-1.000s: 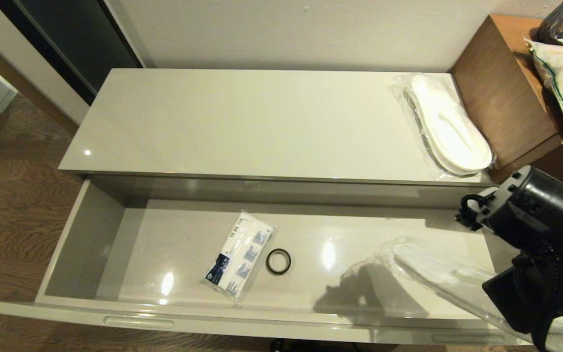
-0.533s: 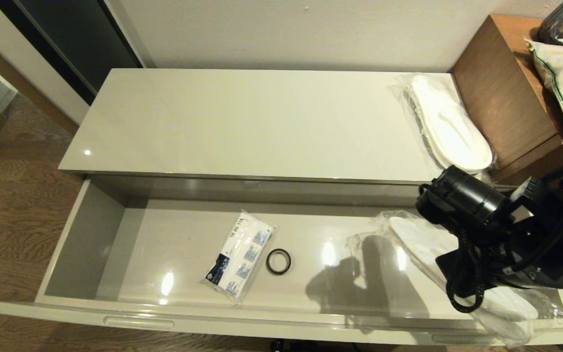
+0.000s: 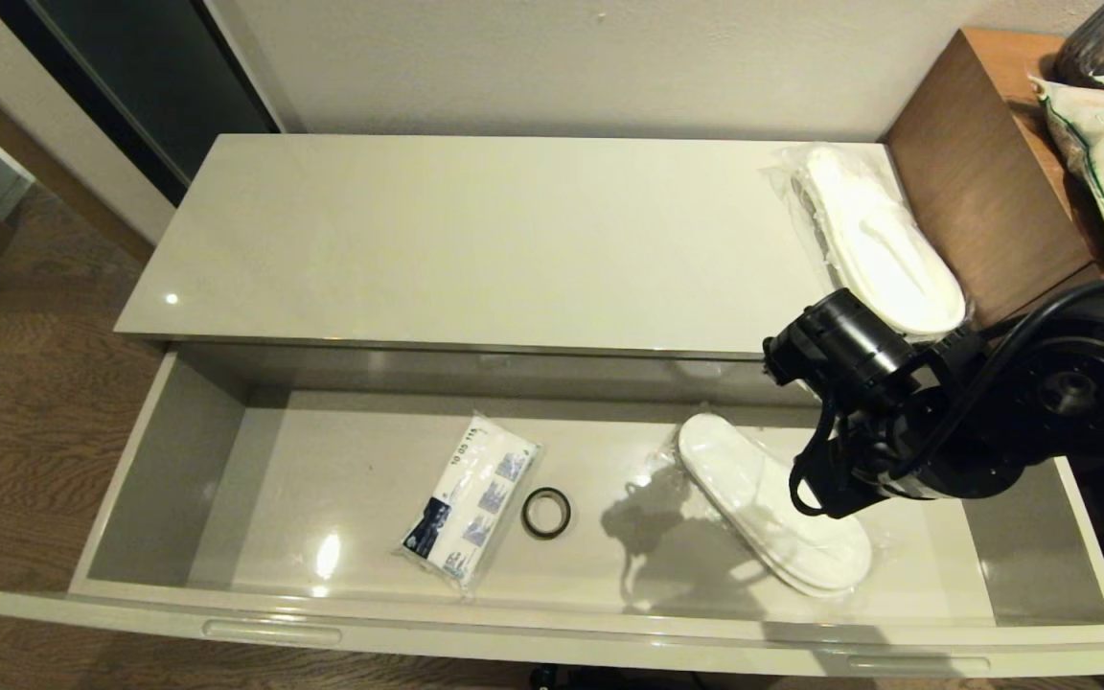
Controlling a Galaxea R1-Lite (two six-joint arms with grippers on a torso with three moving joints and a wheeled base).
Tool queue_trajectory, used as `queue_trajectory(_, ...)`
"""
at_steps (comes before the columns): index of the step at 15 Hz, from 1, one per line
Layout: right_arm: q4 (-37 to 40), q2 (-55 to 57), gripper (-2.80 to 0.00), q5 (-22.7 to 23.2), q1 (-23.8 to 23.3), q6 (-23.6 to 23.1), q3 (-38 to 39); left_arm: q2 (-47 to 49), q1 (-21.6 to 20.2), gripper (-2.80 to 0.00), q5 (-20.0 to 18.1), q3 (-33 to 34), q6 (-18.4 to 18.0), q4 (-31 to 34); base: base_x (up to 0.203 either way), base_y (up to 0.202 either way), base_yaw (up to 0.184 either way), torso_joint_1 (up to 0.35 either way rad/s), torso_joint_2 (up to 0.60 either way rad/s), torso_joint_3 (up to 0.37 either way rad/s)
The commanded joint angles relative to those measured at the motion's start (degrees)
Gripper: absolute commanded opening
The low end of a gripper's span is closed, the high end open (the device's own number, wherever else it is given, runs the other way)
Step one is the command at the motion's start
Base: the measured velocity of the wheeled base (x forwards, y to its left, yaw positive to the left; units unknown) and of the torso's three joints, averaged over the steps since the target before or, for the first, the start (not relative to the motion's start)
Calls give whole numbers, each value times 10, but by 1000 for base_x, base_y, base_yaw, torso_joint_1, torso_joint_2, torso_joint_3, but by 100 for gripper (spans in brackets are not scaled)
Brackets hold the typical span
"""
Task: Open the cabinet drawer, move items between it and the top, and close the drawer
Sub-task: Put the disposable slippers in the drawer, then pick up the disposable slippers on the table
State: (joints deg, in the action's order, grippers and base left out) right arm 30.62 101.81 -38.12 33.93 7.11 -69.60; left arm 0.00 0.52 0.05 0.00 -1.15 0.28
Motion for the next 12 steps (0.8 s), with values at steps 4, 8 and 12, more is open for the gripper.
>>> queue_trajectory(4,2,-10,0,-4,-8,-21,-39,0,0,-280,0,0,0,0,0,0,0,0,0,0)
queue_trajectory(8,1,38,0,-3,-79,-76,-211,0,0,-280,0,0,0,0,0,0,0,0,0,0)
queue_trajectory(12,-26,172,0,-3,-161,-143,-425,0,0,-280,0,0,0,0,0,0,0,0,0,0)
